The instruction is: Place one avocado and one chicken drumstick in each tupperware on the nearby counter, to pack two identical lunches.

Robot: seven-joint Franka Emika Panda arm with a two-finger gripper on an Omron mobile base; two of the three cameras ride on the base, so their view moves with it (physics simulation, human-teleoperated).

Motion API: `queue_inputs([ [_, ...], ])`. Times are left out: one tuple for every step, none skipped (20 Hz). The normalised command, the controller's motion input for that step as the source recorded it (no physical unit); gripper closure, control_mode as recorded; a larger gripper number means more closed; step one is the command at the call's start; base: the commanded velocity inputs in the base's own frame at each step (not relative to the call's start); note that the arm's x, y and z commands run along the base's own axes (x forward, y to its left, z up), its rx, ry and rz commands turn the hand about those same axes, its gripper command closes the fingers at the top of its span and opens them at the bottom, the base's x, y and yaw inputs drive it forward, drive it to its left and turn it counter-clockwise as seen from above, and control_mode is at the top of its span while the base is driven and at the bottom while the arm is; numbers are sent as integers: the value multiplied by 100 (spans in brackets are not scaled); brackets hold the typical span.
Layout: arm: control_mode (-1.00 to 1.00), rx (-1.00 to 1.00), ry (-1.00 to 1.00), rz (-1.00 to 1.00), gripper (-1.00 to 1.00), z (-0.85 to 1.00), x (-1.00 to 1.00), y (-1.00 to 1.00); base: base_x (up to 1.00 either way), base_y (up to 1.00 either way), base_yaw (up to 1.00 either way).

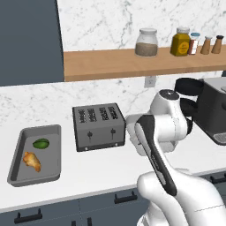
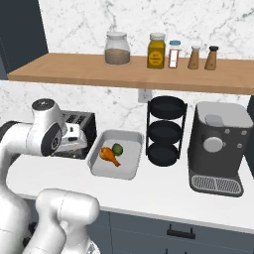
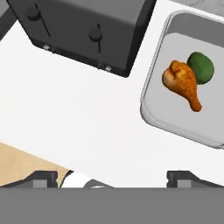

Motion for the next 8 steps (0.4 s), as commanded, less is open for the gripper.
queue_inputs([
  [-100, 0, 0, -22, -100, 27, -69, 100, 0, 0, 0],
  [-100, 0, 0, -23, -100, 27, -72, 100, 0, 0, 0],
  [-100, 0, 0, -23, -100, 25, -74, 100, 0, 0, 0],
  [-100, 0, 0, -22, -100, 22, -74, 100, 0, 0, 0],
  [-100, 0, 0, -22, -100, 16, -69, 100, 0, 0, 0],
  [-100, 0, 0, -17, -100, 0, -44, 91, 0, 0, 0],
  [-100, 0, 6, -11, -100, 0, -14, 60, 0, 0, 0],
  [-100, -1, 9, -10, -100, 0, 0, 46, 0, 0, 0],
])
